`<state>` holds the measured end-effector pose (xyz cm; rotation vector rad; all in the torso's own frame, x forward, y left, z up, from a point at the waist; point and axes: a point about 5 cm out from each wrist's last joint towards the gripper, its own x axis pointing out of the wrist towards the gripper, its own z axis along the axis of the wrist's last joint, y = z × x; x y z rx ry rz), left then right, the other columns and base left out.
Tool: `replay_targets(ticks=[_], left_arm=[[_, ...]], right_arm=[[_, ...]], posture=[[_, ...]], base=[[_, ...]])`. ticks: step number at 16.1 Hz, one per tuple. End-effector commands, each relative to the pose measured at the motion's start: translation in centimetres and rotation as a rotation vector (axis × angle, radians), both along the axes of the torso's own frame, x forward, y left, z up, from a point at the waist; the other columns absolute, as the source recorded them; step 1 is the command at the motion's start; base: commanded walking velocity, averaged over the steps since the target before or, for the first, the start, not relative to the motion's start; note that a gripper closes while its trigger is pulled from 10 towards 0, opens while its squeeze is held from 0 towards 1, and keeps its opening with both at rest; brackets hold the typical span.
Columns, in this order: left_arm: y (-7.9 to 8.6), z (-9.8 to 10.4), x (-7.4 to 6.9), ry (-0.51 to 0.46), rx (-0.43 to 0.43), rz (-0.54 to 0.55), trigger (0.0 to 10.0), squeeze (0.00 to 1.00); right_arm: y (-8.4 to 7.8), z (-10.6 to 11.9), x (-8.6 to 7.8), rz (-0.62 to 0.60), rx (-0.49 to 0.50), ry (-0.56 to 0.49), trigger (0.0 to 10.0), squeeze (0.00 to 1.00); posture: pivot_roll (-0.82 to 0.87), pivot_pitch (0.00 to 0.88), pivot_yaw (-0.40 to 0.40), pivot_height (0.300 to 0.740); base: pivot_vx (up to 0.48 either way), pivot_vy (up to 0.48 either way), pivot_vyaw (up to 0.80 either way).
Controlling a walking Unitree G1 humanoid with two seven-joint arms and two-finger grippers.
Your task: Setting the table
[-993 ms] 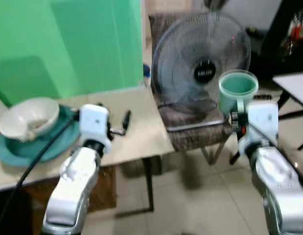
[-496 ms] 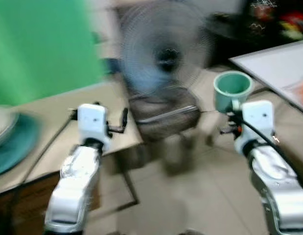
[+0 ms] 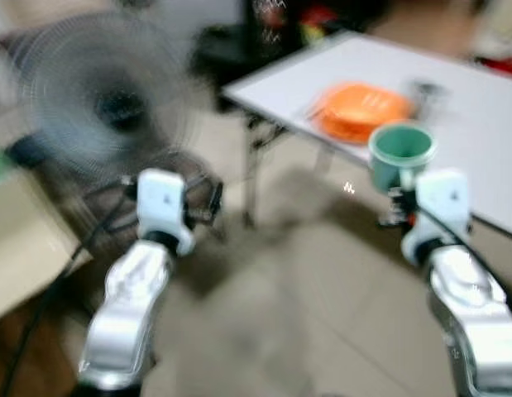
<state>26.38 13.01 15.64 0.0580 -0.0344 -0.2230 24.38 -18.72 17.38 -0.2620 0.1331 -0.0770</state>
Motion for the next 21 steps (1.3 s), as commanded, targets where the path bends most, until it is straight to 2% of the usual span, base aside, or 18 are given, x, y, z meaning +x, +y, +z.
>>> replay_targets(ticks=[1, 4, 6, 10, 12, 14, 21], left_arm=[[0.22, 0.26, 0.09, -0.014, 0.016, -0.001, 10.0, 0.80], [0.11, 0.32, 0.33, -0.012, 0.001, -0.015, 10.0, 0.80], [0.21, 0.40, 0.53, 0.003, -0.025, -0.010, 10.0, 0.81], [0.34, 0.50, 0.60, -0.010, -0.015, -0.012, 10.0, 0.80], [0.47, 0.31, 0.56, 0.017, -0.016, 0.005, 10.0, 0.68], [0.67, 0.20, 0.72, 0.026, -0.009, 0.018, 10.0, 0.69], [1.01, 0.51, 0.84, 0.011, -0.015, 0.029, 10.0, 0.70]], right_arm=[[0.36, 0.73, -0.01, 0.007, 0.004, -0.034, 10.0, 0.00], [0.37, 0.82, -0.08, -0.002, 0.003, -0.038, 10.0, 0.00], [0.39, 0.83, -0.12, -0.009, 0.006, -0.039, 10.0, 0.00], [0.54, 0.83, -0.07, -0.010, 0.012, -0.039, 10.0, 0.00], [0.61, 0.77, -0.04, -0.010, 0.019, -0.034, 10.0, 0.00], [0.72, 0.70, 0.05, -0.001, 0.032, -0.028, 10.0, 0.00], [1.27, 0.77, 0.48, 0.068, 0.029, -0.035, 10.0, 0.00]], posture=[[-0.13, 0.000, 0.054, 0.740], [-0.13, 0.000, 0.065, 0.740], [-0.13, 0.000, 0.071, 0.740], [-0.13, 0.000, 0.071, 0.740], [-0.13, 0.000, 0.069, 0.740], [-0.13, 0.000, 0.066, 0.740], [-0.12, 0.000, 0.055, 0.740]], base=[[0.000, -0.337, -0.80], [0.000, -0.223, -0.80], [0.000, 0.480, -0.80], [0.000, 0.359, -0.80], [0.000, 0.000, -0.80], [0.000, 0.000, -0.80], [0.275, 0.000, 0.00]])
